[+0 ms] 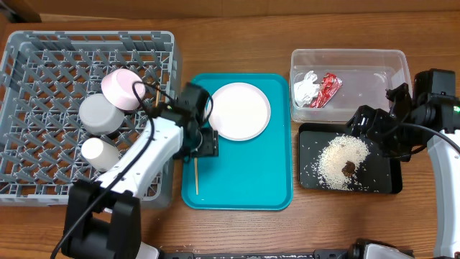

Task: Sort waste into correct bins and load items into the dishwasher
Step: 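Insert the chopstick upright into the dish rack with the left gripper, then grasp the second chopstick on the teal tray and insert it in the rack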

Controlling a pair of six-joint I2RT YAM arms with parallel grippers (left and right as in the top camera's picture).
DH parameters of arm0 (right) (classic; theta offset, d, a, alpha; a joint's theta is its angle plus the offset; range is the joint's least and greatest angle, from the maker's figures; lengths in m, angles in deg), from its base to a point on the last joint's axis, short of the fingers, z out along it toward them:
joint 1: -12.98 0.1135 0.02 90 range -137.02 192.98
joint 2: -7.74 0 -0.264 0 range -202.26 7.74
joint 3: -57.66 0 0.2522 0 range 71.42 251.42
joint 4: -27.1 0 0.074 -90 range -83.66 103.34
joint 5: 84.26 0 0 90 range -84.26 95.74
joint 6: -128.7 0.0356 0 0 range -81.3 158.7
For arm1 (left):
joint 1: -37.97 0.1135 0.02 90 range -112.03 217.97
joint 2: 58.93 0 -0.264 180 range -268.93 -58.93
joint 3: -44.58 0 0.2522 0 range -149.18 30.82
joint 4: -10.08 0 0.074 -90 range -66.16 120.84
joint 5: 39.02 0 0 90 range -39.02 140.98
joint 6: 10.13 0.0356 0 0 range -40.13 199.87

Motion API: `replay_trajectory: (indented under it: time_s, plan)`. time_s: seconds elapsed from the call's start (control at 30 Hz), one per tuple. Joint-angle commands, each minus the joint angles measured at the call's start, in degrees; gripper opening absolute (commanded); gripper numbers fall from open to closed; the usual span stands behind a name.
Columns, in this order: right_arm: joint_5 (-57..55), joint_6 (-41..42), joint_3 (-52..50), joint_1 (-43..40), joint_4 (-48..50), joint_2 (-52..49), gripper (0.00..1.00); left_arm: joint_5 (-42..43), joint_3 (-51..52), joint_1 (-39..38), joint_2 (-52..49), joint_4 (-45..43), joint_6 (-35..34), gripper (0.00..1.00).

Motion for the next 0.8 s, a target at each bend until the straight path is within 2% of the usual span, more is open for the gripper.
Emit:
replay_trajectory:
  time_s: [0.0,0.1,0.23,0.4,0.5,0.57,0.77]
  plan:
    - [0.0,-0.2,1.1,-0.1,0.1,0.5,1.0,-2.4,4.4,-0.3,-1.3,-3.1,-1.9,0.75]
    - [0.0,-0.2,1.1,-0.1,0.1,0.5,1.0,-4.3,7.3,-0.3,-2.1,-6.5,-1.8,0.77]
    - [0.1,-0.2,1.1,-0.1,0.1,0.5,1.0,-5.4,8.9,-0.3,-3.0,-9.0,-1.9,0.75]
    - [0.0,-0.2,1.1,-0.1,0.1,0.5,1.0,-5.3,9.7,-0.3,-4.1,-10.8,-1.9,0.59]
    - [0.0,-0.2,1.1,-0.1,0.1,0.5,1.0,-5.3,9.7,-0.3,-4.4,-10.7,-1.9,0.45]
    - [0.0,-0.2,1.1,-0.1,0.1,0.5,1.0,-5.3,9.7,-0.3,-4.4,-10.8,-1.9,0.41]
    - [0.0,-0.2,1.1,-0.1,0.0,0.5,1.0,-5.3,9.6,-0.3,-4.4,-10.2,-1.9,0.12]
